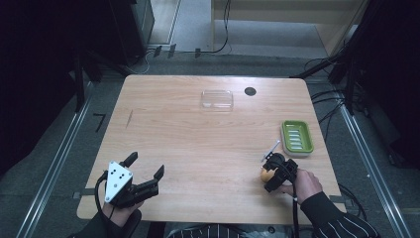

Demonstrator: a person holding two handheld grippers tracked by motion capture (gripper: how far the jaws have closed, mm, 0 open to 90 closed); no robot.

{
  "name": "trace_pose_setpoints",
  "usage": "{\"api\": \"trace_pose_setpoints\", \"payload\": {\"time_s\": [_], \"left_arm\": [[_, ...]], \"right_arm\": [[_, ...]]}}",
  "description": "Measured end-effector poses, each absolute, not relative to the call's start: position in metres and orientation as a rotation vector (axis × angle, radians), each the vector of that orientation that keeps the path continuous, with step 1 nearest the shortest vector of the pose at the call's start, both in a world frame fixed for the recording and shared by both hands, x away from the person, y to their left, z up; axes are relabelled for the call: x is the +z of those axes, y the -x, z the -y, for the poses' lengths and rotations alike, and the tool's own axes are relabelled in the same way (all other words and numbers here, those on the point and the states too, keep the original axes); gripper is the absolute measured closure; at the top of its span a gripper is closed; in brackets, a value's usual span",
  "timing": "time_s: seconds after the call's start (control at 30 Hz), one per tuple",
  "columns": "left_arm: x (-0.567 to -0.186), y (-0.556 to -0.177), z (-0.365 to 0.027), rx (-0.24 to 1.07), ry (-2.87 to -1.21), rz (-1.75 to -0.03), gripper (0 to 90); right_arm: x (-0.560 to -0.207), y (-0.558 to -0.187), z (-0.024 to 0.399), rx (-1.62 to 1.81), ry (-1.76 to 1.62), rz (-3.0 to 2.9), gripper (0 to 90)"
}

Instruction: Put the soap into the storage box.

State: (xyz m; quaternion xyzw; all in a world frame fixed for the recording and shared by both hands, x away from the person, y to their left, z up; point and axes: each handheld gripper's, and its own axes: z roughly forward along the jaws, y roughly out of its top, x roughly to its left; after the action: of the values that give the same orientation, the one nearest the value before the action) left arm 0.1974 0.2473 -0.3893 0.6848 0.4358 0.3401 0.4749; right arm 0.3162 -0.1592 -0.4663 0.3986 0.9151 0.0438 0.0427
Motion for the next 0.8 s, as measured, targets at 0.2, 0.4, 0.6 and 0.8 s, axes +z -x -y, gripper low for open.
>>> {"api": "trace_pose_setpoints", "payload": {"time_s": [0.2,0.4,0.6,0.8], "left_arm": [[-0.3893,-0.1973,-0.2475,0.83,-1.671,-1.065,13.7],[-0.3892,-0.1972,-0.2476,0.83,-1.671,-1.065,13.7],[-0.3893,-0.1973,-0.2474,0.831,-1.672,-1.065,13.7],[-0.3893,-0.1973,-0.2473,0.832,-1.674,-1.067,13.7]], "right_arm": [[-0.4646,-0.3177,0.1619,0.135,-1.231,-2.774,35.8],[-0.4644,-0.3184,0.1637,0.135,-1.212,-2.798,39.3],[-0.4647,-0.3205,0.1641,0.166,-1.255,-2.824,30.8],[-0.4638,-0.3241,0.1633,0.16,-1.274,-2.789,28.9]]}}
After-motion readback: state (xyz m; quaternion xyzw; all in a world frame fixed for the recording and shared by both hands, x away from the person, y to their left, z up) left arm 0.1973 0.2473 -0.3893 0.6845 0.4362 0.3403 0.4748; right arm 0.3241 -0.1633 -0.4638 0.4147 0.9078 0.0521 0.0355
